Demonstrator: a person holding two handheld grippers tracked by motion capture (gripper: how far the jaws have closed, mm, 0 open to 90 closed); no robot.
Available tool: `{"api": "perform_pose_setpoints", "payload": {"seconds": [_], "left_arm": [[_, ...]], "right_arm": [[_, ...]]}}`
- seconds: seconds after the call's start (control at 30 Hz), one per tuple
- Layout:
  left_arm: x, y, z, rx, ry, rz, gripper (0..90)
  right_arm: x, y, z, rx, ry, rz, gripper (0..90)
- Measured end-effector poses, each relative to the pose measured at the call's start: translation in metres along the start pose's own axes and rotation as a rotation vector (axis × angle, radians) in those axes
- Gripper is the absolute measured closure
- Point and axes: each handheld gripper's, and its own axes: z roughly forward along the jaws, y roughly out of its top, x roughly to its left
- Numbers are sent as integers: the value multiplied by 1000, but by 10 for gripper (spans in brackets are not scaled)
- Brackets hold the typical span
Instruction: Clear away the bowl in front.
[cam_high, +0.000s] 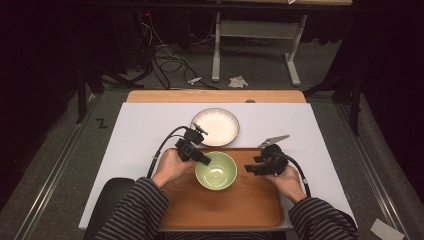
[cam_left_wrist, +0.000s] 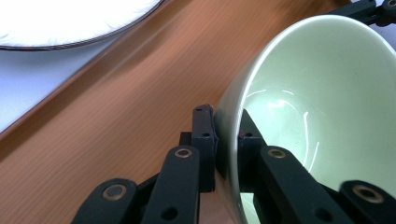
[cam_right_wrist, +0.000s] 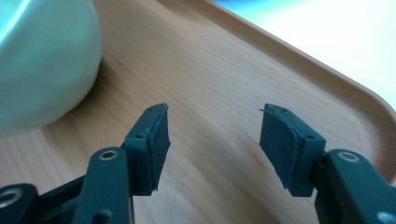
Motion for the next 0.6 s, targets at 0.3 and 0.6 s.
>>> {"api": "perform_pose_setpoints", "payload": {"seconds": [0.3,0.6], "left_arm": [[0,-1,3,1,6,3,828],[1,-2,5,-2,25,12,825]], "right_arm": [[0,0,0,2,3,6,437],[0,0,1,3,0,-10,437]]}}
